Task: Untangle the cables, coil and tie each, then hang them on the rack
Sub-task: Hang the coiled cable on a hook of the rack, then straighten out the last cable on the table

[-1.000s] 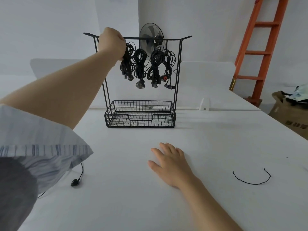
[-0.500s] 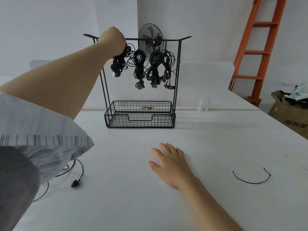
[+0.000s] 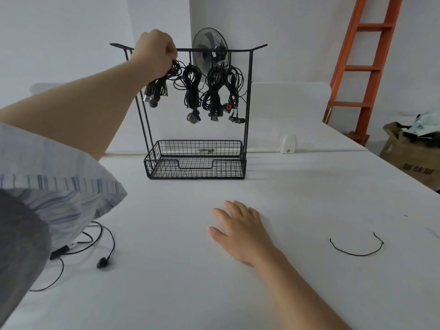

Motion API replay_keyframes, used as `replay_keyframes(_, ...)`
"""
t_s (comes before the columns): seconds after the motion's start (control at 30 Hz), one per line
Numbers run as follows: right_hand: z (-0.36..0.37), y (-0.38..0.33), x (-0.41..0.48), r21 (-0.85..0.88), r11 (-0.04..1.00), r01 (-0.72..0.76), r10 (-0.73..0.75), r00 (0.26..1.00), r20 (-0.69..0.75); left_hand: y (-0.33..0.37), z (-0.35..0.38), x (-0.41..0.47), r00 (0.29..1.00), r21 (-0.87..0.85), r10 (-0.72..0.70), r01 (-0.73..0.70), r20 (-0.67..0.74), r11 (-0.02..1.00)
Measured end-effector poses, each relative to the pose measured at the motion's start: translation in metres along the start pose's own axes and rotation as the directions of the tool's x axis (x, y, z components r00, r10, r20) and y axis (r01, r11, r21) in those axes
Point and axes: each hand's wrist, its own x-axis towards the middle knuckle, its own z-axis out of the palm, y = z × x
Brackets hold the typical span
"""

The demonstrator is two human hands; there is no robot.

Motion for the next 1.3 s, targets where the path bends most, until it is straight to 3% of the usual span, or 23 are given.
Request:
replay_keyframes(0.17,0.000,0.000,0.000,-0.004,1.000,0.001,-0.001,1.000,0.008,-0.007,-0.005,0.004,1.000,-0.031,0.000,0.000,0.025,1.000)
replay_keyframes(0.3,0.001,-0.001,0.001,-0.003,1.000,0.001,-0.001,1.000,0.003,-0.011,-0.001,0.001,0.999,0.045,0.001,-0.003,0.054,0.999)
replay_keyframes(0.43,0.000,0.000,0.001,0.002,1.000,-0.002,0.002,1.000,-0.005,-0.018,0.006,-0.005,0.999,0.155,0.022,-0.014,-0.049,0.988)
replay_keyframes(0.67,-0.001,-0.001,0.001,0.003,1.000,-0.008,0.008,1.000,0.018,-0.022,0.012,-0.015,0.985,0.122,0.171,-0.166,-0.030,0.978)
replay_keyframes(0.77,-0.001,-0.001,0.001,-0.003,1.000,-0.010,0.010,1.000,0.019,-0.032,0.023,-0.025,0.963,0.223,0.234,-0.201,-0.135,0.954)
replay_keyframes(0.9,0.000,-0.001,0.002,-0.012,1.000,-0.009,0.010,1.000,0.028,-0.040,0.045,-0.038,0.941,0.336,0.301,-0.235,-0.158,0.912)
replay_keyframes(1.13,-0.001,0.000,0.002,-0.009,1.000,-0.013,0.013,1.000,0.027,-0.042,0.052,-0.061,0.978,0.383,0.209,-0.197,0.011,0.903)
replay_keyframes(1.3,-0.005,0.000,-0.002,0.031,1.000,-0.005,0.004,1.000,0.013,-0.040,0.036,-0.109,0.987,0.313,0.142,-0.159,0.078,0.936)
